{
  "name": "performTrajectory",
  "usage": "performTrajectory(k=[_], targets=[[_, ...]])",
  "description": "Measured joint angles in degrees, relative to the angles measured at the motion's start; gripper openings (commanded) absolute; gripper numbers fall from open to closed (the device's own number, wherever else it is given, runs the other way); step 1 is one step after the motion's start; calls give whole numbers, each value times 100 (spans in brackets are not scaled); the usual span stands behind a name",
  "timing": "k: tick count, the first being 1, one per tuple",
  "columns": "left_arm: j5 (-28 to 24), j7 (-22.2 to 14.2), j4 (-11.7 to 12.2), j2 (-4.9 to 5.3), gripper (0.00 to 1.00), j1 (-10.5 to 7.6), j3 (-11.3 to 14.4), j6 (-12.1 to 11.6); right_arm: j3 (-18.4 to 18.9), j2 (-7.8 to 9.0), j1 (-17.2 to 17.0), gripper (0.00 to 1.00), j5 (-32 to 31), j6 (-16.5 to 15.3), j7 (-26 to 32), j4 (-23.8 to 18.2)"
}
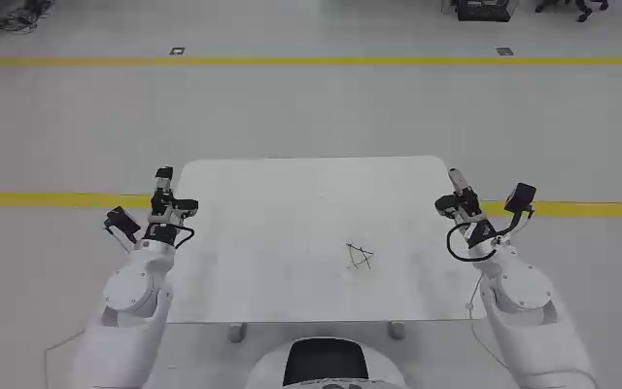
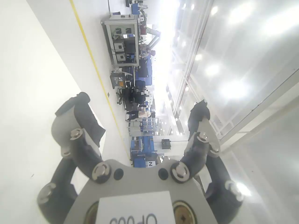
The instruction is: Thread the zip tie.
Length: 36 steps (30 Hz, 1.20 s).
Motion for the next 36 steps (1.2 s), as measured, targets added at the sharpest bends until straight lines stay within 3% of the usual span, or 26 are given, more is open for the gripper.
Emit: performTrajectory(k=[5,10,16,31,36], targets=[[0,0,0,0,100,0,0,0,-30,24,68,100,-112,-13,111,-54],[0,0,0,0,100,0,0,0,-147,100,503,100,-1332,153,1027,-27],[0,0,0,0,100,0,0,0,-398,152,980,100,-2037,307,1951,160],[0,0,0,0,100,0,0,0,-421,161,1001,100,-2045,279,1950,139],[0,0,0,0,100,0,0,0,-762,217,1446,100,-3041,290,2798,201]])
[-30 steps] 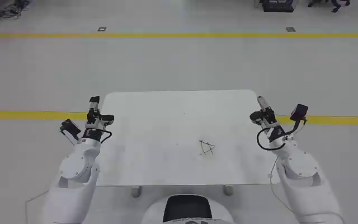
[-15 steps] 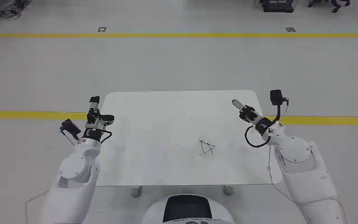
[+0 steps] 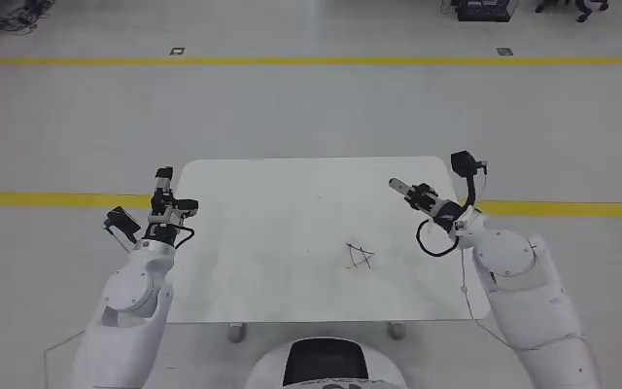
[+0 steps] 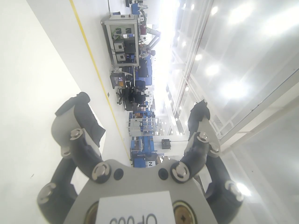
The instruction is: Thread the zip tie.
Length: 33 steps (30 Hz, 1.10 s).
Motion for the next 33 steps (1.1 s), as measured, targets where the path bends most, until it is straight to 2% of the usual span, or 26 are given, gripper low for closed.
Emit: performTrajectory(k=[7,20,25,30,33], targets=[[0,0,0,0,100,0,0,0,-554,13,484,100,-701,32,816,326],[0,0,0,0,100,0,0,0,-625,16,497,100,-808,1,824,311],[0,0,0,0,100,0,0,0,-1117,12,824,100,-1595,38,1322,324],[0,0,0,0,100,0,0,0,-1674,-43,1226,100,-1963,132,1812,531],[0,0,0,0,100,0,0,0,-1927,-67,1390,100,-2007,11,2147,687]])
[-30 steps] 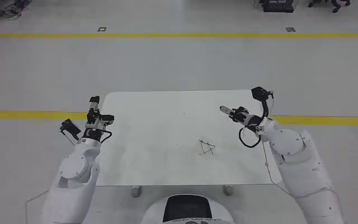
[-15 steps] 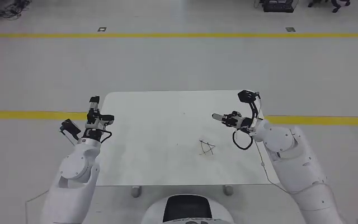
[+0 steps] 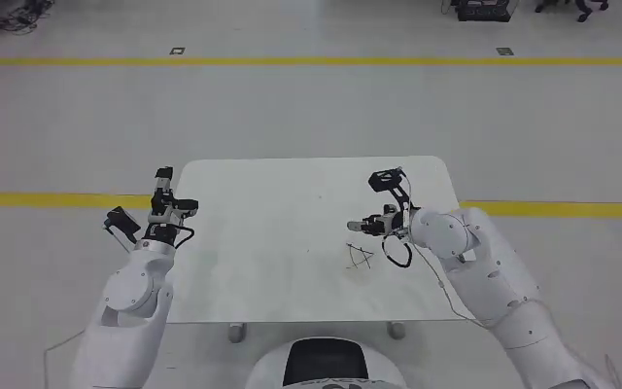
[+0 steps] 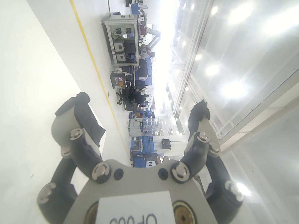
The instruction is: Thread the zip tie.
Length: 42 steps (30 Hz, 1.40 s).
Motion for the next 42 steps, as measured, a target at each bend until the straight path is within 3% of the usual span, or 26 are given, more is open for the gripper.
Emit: performTrajectory(k=[13,18,24,35,42], targets=[[0,0,0,0,100,0,0,0,-22,2,12,100,-20,-7,18,25],[0,0,0,0,100,0,0,0,-681,-94,375,100,-813,327,427,338],[0,0,0,0,100,0,0,0,-1353,-266,767,100,-1082,578,690,758],[0,0,0,0,100,0,0,0,-1469,-291,798,100,-1144,565,699,847],[0,0,0,0,100,0,0,0,-2119,-537,1201,100,-1642,1176,906,1399]])
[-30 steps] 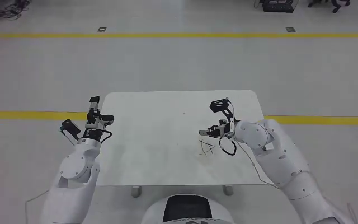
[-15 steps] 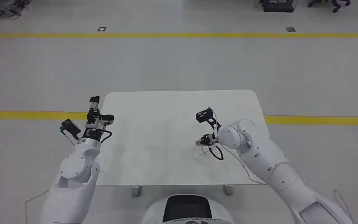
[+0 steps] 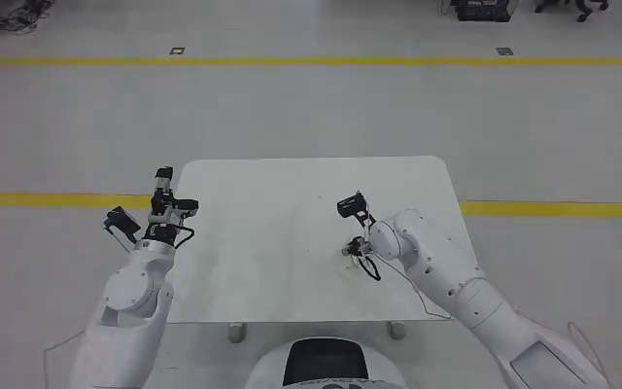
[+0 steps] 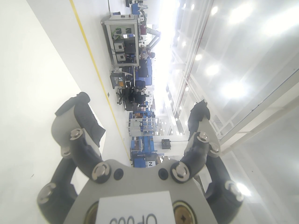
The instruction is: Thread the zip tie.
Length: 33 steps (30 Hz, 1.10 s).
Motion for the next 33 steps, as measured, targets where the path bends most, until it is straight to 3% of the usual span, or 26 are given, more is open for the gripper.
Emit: performTrajectory(k=[4,13,17,21,33], targets=[[0,0,0,0,100,0,0,0,-317,-163,246,100,-23,142,149,352],[0,0,0,0,100,0,0,0,-326,-166,247,100,-32,150,140,378],[0,0,0,0,100,0,0,0,-395,-223,224,100,-174,307,-22,648],[0,0,0,0,100,0,0,0,-460,-320,325,100,-39,273,-14,928],[0,0,0,0,100,0,0,0,-538,-370,307,100,-109,285,-205,1015]])
